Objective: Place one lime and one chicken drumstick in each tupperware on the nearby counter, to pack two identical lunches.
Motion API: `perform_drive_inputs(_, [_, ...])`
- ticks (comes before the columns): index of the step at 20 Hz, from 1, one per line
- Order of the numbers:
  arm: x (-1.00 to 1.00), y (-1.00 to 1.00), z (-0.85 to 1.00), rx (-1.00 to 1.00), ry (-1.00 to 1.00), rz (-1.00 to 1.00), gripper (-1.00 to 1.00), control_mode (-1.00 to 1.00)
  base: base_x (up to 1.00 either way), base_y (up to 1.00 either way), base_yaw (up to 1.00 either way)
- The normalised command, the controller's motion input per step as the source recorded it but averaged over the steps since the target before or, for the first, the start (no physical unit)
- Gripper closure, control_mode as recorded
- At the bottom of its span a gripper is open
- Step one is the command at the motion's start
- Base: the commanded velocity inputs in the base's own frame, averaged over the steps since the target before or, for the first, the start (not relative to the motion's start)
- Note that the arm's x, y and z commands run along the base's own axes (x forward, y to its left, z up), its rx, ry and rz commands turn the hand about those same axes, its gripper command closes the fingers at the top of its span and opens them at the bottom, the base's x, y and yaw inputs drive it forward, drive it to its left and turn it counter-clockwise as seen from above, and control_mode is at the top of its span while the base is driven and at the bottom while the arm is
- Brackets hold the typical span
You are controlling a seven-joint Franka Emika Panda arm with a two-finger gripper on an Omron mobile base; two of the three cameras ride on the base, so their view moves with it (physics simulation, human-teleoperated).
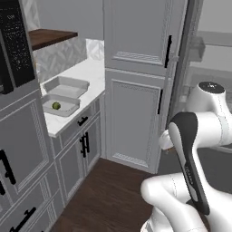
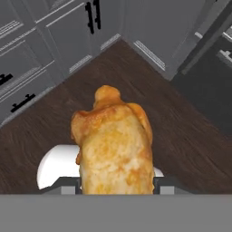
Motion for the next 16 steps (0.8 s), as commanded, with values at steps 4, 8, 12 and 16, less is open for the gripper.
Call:
perform_drive_inputs(4, [0.0, 0.0, 0.0, 0.0, 0.0, 0.0, 1.0, 1.0, 0.65, 0.18, 0.18])
perform_drive_inputs(8, [0.0, 0.0, 0.0, 0.0, 0.0, 0.0, 1.0, 1.0, 0.84, 0.16, 0.04])
perform_drive_inputs(12, [0.0, 0.0, 0.0, 0.0, 0.0, 0.0, 1.0, 1.0, 0.93, 0.25, 0.04])
perform_drive_inputs(16, [0.0, 0.0, 0.0, 0.0, 0.0, 0.0, 1.0, 1.0, 0.97, 0.22, 0.06])
